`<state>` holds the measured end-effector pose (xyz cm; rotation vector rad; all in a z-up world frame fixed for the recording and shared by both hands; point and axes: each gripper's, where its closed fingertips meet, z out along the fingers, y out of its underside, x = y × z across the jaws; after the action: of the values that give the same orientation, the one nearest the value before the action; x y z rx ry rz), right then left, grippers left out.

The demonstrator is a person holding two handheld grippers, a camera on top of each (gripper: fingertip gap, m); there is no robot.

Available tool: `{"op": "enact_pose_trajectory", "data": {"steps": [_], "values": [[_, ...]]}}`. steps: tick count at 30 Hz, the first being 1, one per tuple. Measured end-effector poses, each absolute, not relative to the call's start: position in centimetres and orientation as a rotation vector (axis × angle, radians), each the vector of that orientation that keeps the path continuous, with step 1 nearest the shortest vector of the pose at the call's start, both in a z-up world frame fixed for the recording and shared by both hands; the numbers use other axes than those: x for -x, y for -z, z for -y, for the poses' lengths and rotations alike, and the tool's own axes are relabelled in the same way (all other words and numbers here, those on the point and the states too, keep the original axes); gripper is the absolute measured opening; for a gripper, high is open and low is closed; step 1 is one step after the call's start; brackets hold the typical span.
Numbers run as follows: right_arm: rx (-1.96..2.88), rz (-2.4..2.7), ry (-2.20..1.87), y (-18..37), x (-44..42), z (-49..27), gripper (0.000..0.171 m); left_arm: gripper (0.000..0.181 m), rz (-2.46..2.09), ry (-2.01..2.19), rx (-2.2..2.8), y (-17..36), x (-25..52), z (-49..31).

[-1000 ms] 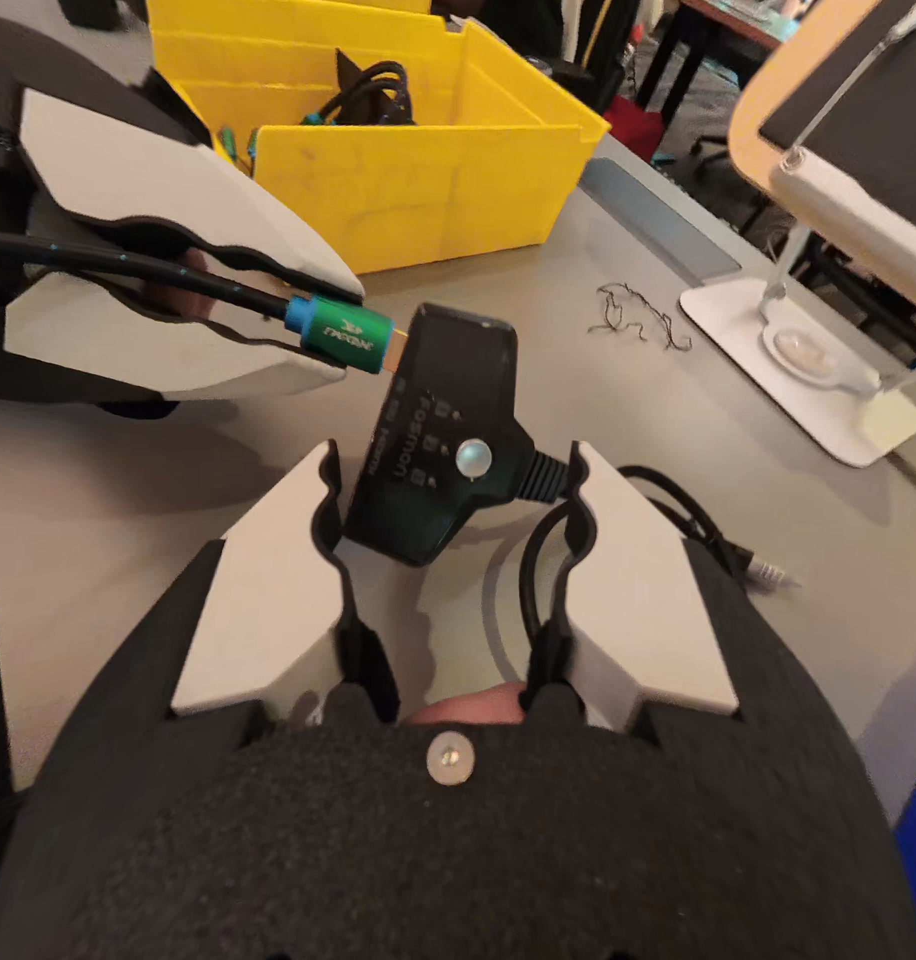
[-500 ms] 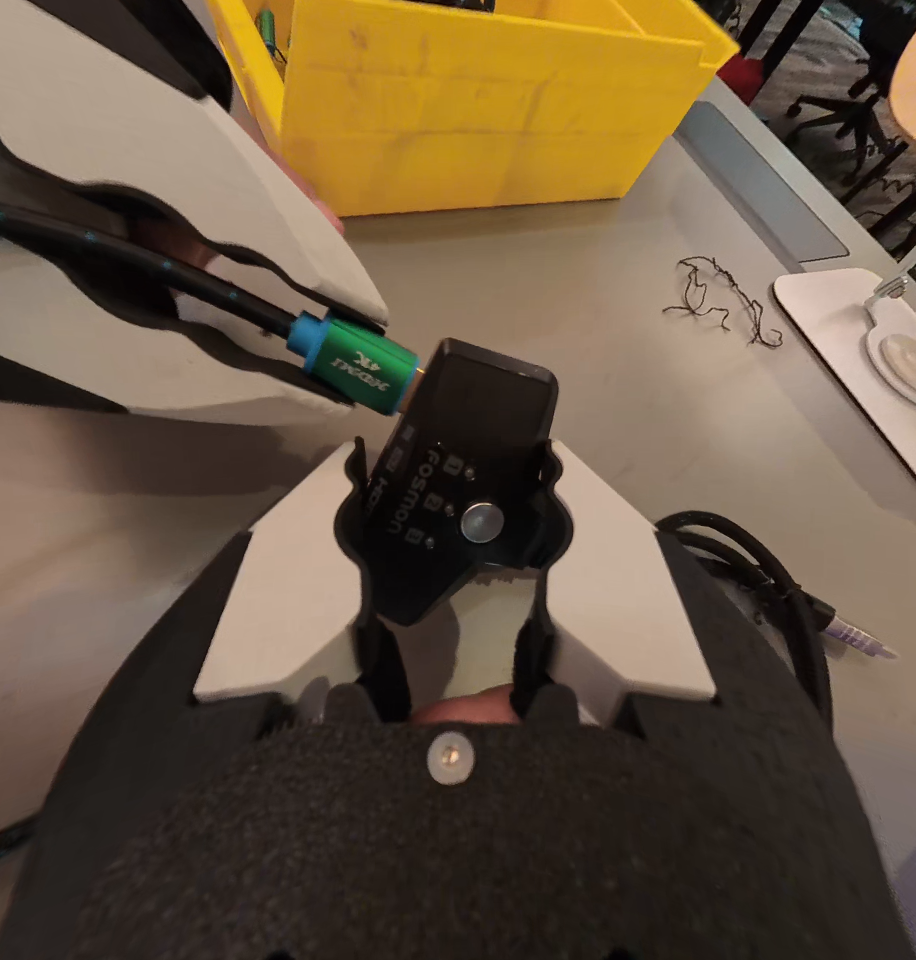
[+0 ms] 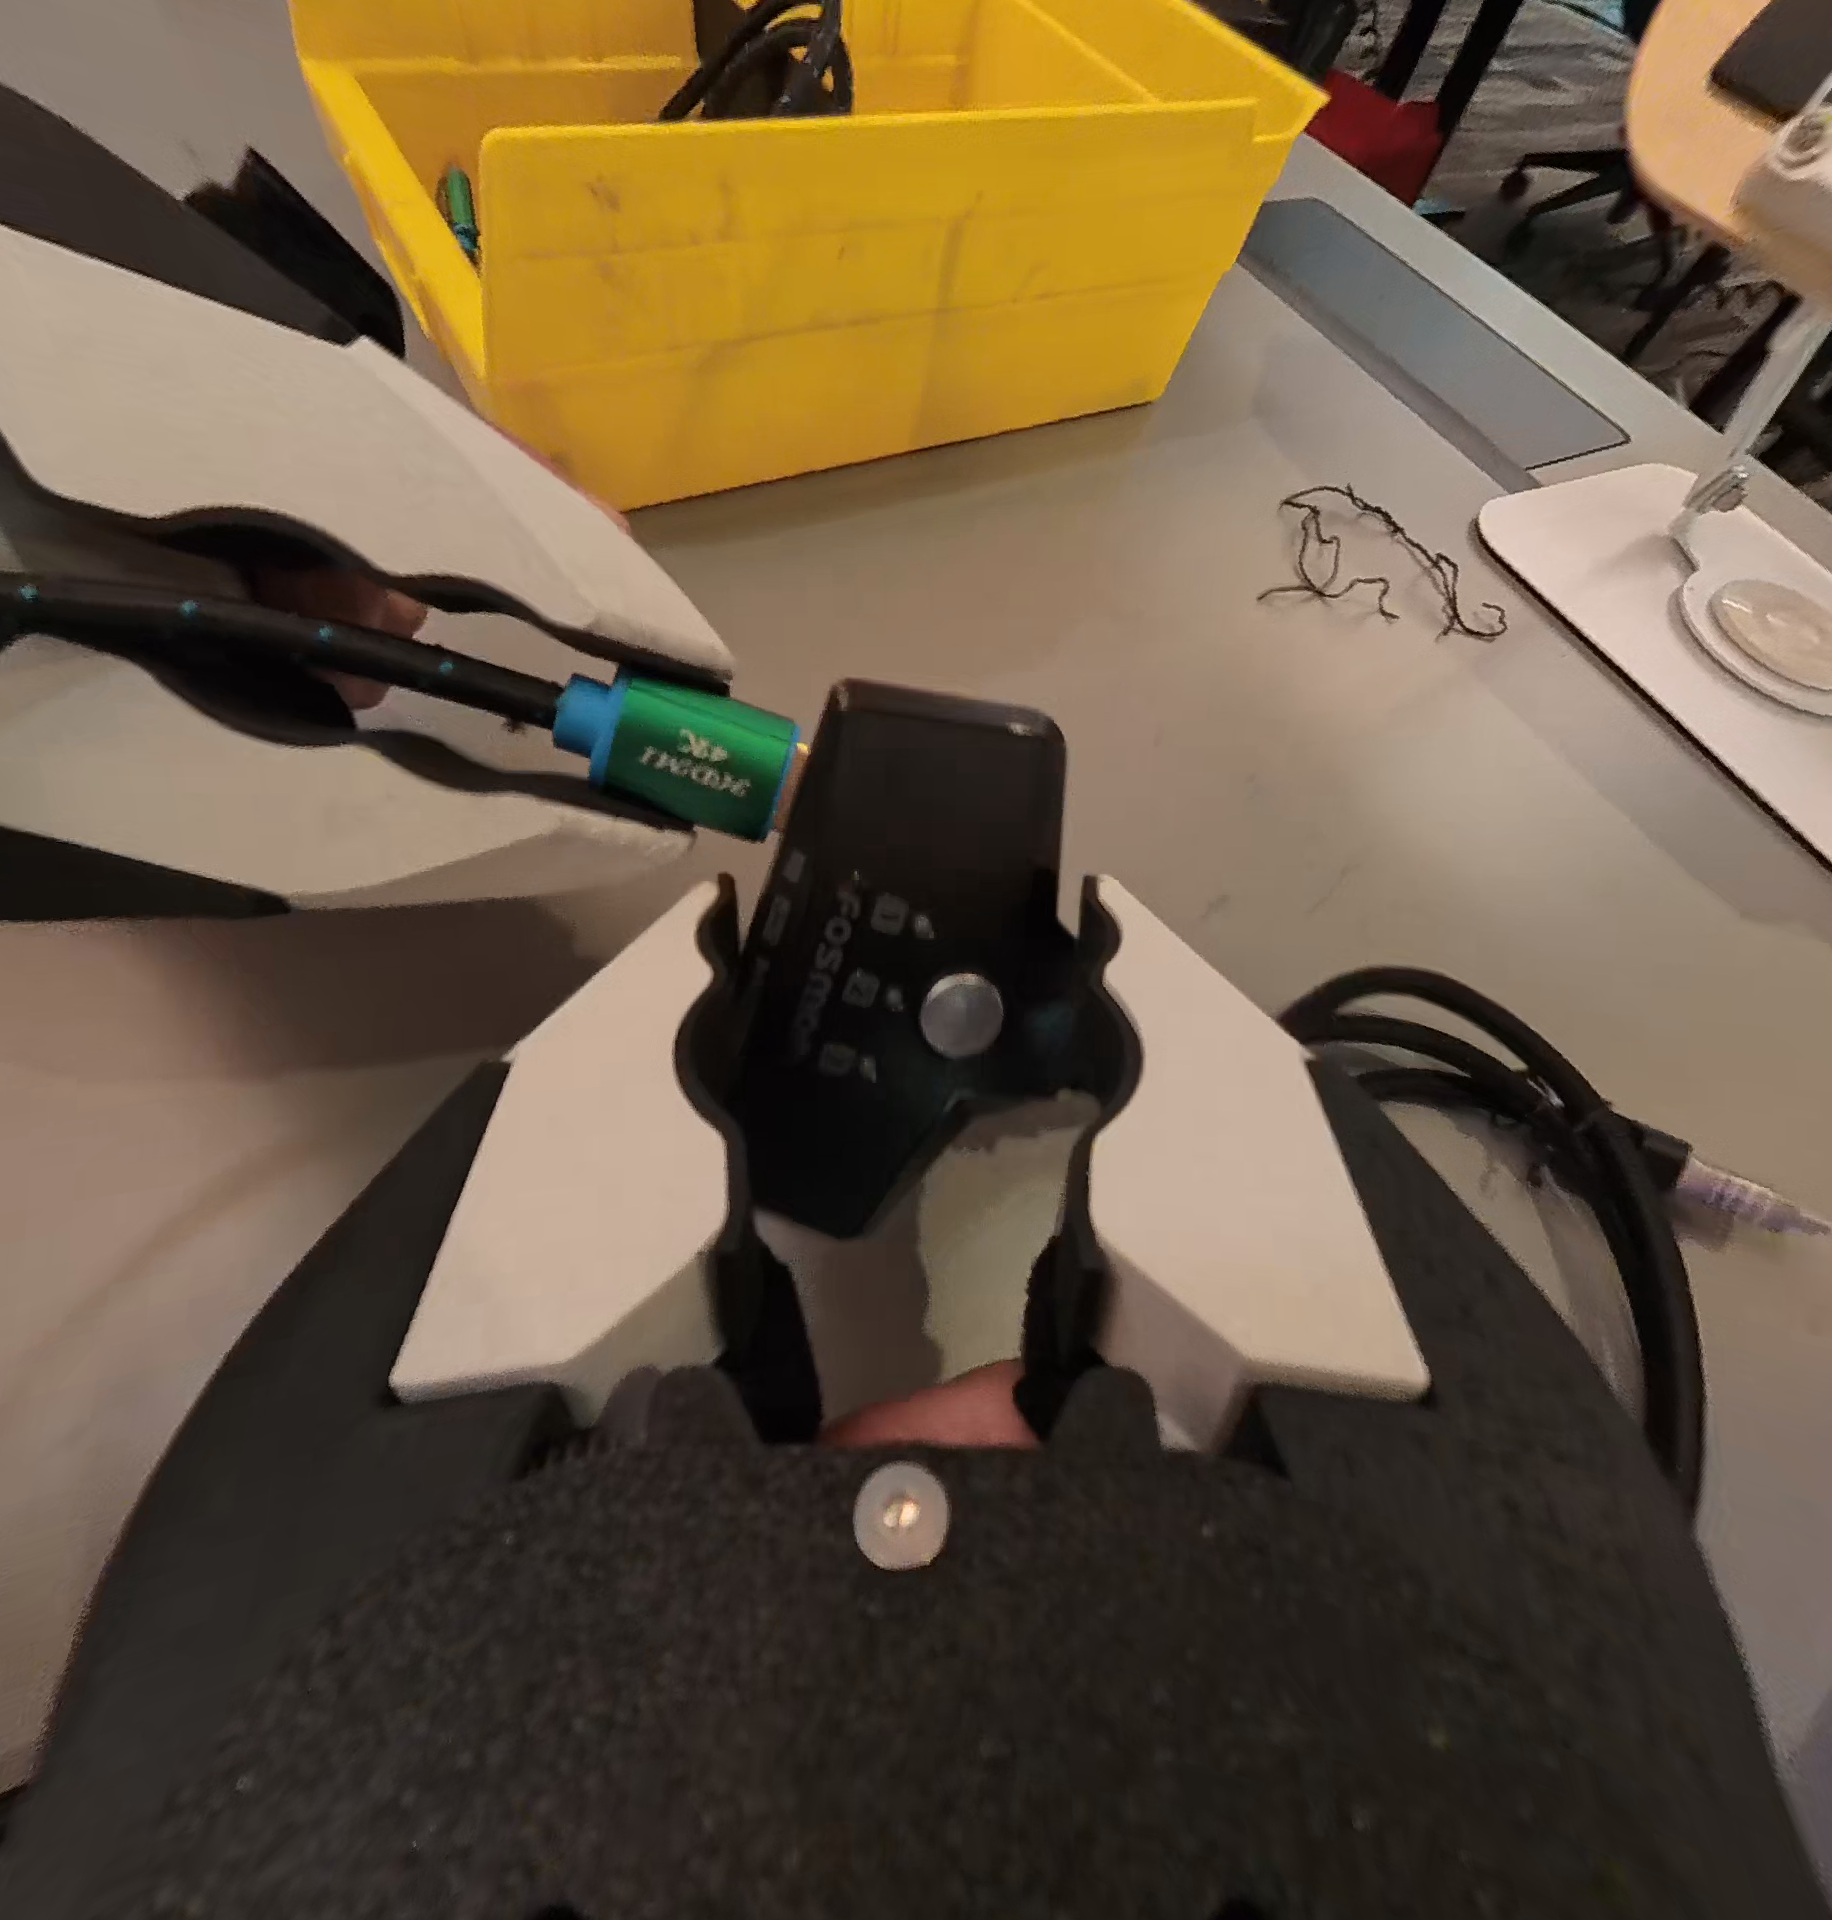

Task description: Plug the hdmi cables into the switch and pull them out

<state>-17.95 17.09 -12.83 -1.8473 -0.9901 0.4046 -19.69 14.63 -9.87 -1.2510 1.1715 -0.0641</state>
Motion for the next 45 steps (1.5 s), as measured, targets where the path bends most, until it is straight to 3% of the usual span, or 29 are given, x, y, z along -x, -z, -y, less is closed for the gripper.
{"op": "enact_pose_trajectory", "data": {"steps": [3, 12, 17, 31, 39, 45], "values": [[1.881, 0.920, -0.398, 12.5, 16.8, -16.8, 0.075, 0.021, -1.097, 0.122, 1.312, 9.5, 20.7, -15.6], [2.024, 0.620, -0.822, 13.8, 18.5, -15.7, 0.078, 0.021, -0.902, 0.187, 1.423, 9.0, 21.8, -16.9], [1.936, 0.524, -0.671, 13.1, 18.0, -17.0, 0.051, 0.020, -0.783, 0.246, 1.481, 8.6, 22.0, -16.9], [1.903, 0.638, -0.524, 12.4, 16.3, -17.2, 0.049, 0.020, -0.891, 0.215, 1.486, 10.1, 21.6, -16.7], [2.001, 0.672, -0.481, 14.4, 12.9, -17.7, 0.049, 0.033, -0.963, 0.319, 1.781, 14.1, 24.8, -16.8], [2.084, 0.817, -0.350, 17.6, 12.2, -17.6, 0.049, 0.032, -0.719, 0.577, 1.807, 10.0, 28.3, -17.9]]}}
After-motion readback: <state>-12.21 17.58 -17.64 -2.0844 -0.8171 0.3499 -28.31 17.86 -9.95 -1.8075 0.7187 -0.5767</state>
